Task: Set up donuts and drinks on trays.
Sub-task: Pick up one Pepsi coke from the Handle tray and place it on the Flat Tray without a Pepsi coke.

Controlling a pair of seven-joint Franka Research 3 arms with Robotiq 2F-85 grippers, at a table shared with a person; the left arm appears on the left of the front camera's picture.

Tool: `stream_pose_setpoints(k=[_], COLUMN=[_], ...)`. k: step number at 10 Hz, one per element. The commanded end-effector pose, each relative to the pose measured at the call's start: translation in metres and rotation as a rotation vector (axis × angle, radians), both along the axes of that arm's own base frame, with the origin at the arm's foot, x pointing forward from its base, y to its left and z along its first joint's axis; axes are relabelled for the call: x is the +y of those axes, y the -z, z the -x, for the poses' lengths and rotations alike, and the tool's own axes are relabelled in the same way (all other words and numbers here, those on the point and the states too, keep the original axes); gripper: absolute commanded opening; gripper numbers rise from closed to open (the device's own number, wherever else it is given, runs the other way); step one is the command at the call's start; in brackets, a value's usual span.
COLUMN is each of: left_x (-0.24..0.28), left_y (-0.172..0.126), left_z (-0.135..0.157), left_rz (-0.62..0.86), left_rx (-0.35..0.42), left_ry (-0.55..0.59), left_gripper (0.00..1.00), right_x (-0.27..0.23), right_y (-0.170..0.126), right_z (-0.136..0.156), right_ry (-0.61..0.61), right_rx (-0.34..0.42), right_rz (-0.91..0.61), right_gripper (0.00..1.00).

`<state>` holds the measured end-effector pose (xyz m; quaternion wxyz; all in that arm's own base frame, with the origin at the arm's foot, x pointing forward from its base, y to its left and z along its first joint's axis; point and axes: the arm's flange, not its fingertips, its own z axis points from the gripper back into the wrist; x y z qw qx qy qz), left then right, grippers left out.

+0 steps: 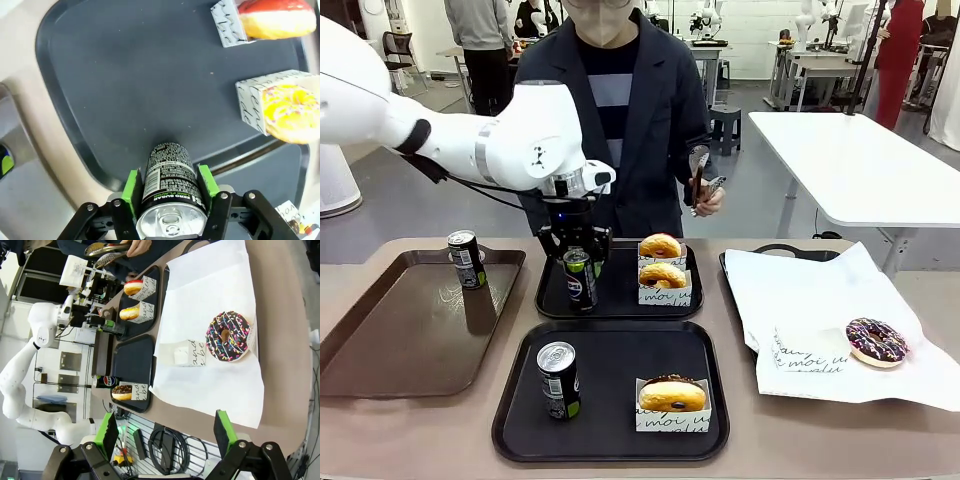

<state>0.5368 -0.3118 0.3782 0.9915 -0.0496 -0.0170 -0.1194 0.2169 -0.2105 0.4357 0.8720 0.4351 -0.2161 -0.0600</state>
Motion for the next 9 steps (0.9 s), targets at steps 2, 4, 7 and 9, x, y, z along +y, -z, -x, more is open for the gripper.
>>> stream_pose_setpoints(k=[2,4,7,9], left_x=[-0.004,-0.003,0.005,0.019], left_y=[0.007,0.002,-0.022,-0.041], left_z=[-0.003,0.003,0.027,0.052], left_rz=[-0.03,-0.027,-0.021,-0.041], left_rx=[-0.024,-0.03,-0.057,-0.086], left_ry=[0.014,0.025,0.027,0.048], left_gripper=[0.57,1.0,0.86,1.0], right_x=[0.0,0.0,0.0,0.0], right_y=[0.001,0.001,0.001,0.001], right_z=[-0.004,-0.004,-0.004,-0.004], right_ry=[-0.002,-0.002,-0.002,-0.002], right_rx=[-0.039,-0.039,-0.039,-0.039], right_rz=[-0.025,-0.025,-0.025,-0.025], right_gripper=[1.0,1.0,1.0,1.0])
